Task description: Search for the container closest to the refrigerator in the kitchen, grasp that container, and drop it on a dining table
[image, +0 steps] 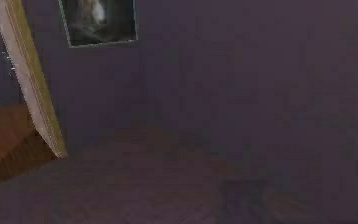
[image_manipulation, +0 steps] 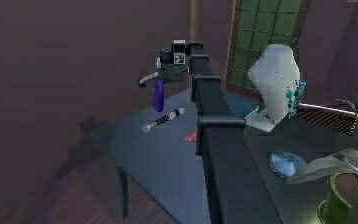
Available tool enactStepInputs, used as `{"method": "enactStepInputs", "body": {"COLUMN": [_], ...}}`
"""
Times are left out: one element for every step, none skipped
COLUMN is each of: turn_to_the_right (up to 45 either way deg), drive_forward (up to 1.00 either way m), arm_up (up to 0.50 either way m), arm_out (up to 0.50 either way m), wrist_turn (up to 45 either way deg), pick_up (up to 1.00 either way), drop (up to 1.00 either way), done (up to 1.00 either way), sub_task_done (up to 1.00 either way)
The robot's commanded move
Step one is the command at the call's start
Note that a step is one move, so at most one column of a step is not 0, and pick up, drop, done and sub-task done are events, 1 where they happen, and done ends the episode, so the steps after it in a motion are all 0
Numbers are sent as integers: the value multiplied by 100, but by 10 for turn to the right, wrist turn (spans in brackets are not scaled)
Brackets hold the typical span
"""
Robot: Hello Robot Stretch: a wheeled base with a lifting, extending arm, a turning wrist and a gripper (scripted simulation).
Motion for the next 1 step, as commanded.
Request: {"method": "enactStepInputs", "body": {"turn_to_the_right": [-360], "drive_forward": [0], "arm_up": [0], "arm_out": [0], "wrist_turn": [0], "pick_up": [0], "drop": [0], "done": [0], "sub_task_done": [0]}}
